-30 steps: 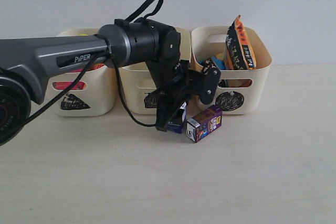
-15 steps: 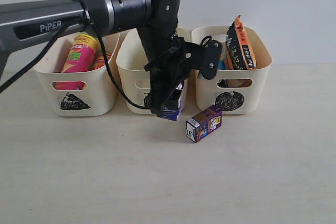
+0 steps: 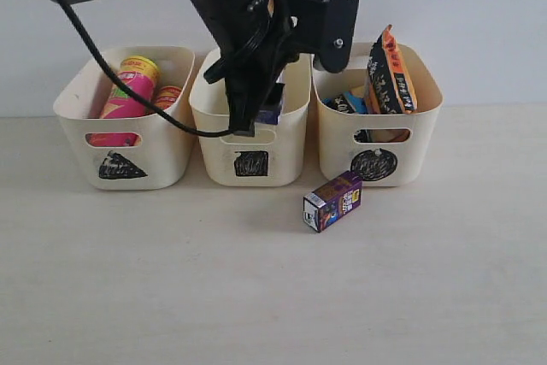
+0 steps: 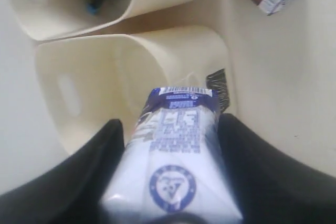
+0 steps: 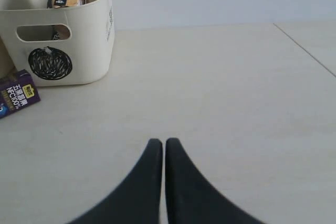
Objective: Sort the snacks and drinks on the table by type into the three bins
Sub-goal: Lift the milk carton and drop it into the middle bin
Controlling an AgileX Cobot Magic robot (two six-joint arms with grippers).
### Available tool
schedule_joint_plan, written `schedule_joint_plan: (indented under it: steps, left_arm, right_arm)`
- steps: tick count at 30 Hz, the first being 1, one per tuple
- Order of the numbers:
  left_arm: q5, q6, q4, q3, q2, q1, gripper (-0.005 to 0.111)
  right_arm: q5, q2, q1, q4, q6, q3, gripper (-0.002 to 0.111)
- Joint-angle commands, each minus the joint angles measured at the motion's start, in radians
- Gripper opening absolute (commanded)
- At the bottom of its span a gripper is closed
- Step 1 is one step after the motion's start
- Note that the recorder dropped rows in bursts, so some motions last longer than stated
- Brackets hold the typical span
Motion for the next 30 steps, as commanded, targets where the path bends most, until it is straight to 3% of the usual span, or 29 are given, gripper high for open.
schedule_joint_plan:
  steps: [1, 7, 13, 17, 22, 23, 25, 30]
  left_arm:
    - [-0.106, -0.129, 0.136, 0.007, -0.023, 0.0, 0.004]
    - [-0.26, -0.234, 0.18, 0.007, -0.021, 0.044, 0.004]
    - [-0.426, -0.449, 0.173, 0.007, 0.06, 0.167, 0.004]
    - [-0.519, -0.505, 0.173, 0.007, 0.136, 0.19, 0.004]
    - [-0.537, -0.505, 0.173, 0.007, 0.195, 0.201, 0.005]
    - [-0.536, -0.505, 0.173, 0.005, 0.203, 0.201, 0.008]
    - [-0.533, -0.505, 0.173, 0.005, 0.217, 0.208, 0.034]
    - [-0.544, -0.505, 0.173, 0.005, 0.226, 0.208, 0.075]
  right_arm:
    - [-0.008, -0.005, 0.0, -0.002, -0.002, -0.001, 0.0]
    - [-0.008, -0.005, 0.0, -0.002, -0.002, -0.001, 0.0]
    - [-0.008, -0.005, 0.0, -0.002, -0.002, -0.001, 0.0]
    - [-0.008, -0.005, 0.0, -0.002, -0.002, -0.001, 0.0]
    - [-0.008, -0.005, 0.0, -0.002, -0.002, -0.001, 0.0]
    - [-0.008, -0.005, 0.0, -0.002, -0.002, -0.001, 0.0]
    - [-0.008, -0.005, 0.0, -0.002, -0.002, -0.001, 0.0]
    - [-0.008, -0.005, 0.0, -0.002, -0.002, -0.001, 0.0]
